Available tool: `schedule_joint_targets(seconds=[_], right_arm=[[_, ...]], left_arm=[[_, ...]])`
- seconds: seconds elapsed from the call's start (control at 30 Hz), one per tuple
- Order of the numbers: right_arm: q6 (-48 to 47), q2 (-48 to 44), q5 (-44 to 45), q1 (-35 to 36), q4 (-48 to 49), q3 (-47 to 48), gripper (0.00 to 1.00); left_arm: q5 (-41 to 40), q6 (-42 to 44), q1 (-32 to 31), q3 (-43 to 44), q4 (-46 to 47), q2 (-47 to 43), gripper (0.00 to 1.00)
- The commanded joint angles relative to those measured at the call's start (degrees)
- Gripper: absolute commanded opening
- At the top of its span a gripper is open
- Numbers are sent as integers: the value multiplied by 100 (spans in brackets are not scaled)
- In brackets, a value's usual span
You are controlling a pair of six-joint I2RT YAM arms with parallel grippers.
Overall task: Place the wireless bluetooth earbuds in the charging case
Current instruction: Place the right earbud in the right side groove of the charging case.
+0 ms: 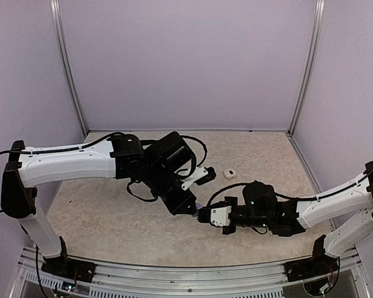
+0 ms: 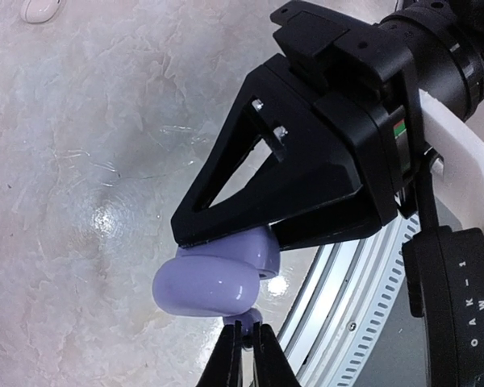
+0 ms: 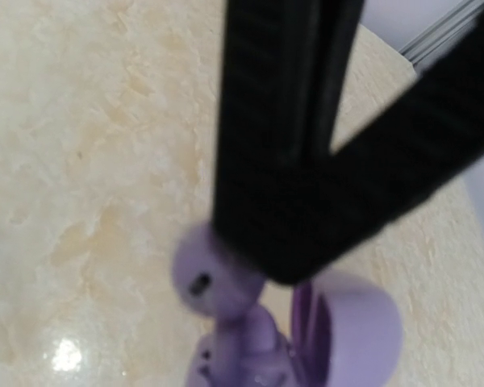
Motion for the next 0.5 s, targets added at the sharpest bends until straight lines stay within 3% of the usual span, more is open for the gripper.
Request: schedule_joint_targets(seconds=[0.0,0.47], right_arm=[[-35,28,34,75,68,160,0],[-66,-47,96,83,110,121,0]], left_arm=[[120,73,-4,185,-3,70,8],[66,106,1,205,-99,112,3]])
